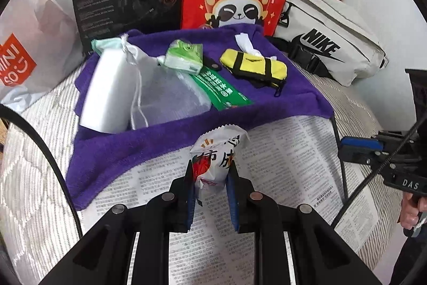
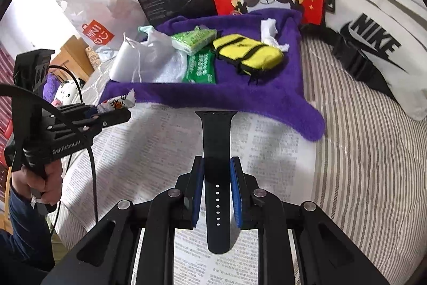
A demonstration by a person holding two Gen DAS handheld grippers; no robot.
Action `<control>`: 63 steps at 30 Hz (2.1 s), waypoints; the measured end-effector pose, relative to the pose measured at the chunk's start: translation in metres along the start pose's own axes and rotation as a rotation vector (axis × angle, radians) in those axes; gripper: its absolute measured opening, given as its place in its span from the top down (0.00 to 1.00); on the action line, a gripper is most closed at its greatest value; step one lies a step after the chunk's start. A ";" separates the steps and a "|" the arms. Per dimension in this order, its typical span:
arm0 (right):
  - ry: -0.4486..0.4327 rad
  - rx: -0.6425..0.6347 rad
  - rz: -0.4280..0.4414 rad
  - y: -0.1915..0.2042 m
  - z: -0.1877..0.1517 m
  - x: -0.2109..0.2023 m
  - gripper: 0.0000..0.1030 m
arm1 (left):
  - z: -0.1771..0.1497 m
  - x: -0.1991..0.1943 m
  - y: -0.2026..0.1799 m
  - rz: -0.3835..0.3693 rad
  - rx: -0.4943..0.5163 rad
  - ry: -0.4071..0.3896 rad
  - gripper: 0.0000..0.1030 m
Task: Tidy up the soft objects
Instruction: 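Lift and carry the strap and snack packet over the purple towel with both grippers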
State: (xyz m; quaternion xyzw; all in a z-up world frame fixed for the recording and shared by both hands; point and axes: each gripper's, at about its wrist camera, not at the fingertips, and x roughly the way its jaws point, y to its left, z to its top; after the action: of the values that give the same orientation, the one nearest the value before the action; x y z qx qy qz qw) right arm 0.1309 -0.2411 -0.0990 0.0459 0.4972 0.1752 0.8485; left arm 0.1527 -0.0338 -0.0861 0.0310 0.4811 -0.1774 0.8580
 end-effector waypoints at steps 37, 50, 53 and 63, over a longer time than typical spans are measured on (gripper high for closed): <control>0.067 -0.108 -0.202 0.002 -0.023 0.046 0.80 | -0.003 -0.007 0.015 -0.070 -0.054 0.000 0.77; 0.061 -0.096 -0.214 0.007 -0.027 0.046 0.79 | -0.007 -0.004 0.016 -0.094 -0.056 0.002 0.75; 0.067 -0.091 -0.175 0.002 -0.025 0.045 0.80 | -0.008 -0.006 0.015 -0.100 -0.054 -0.004 0.75; 0.062 -0.082 -0.132 0.016 -0.010 0.028 0.80 | 0.005 -0.024 0.016 -0.101 -0.029 -0.039 0.76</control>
State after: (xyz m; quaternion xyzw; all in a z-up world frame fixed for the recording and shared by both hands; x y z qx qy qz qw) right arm 0.1310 -0.2170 -0.1231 -0.0273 0.5178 0.1404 0.8435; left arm 0.1508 -0.0132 -0.0649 -0.0092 0.4678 -0.2143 0.8574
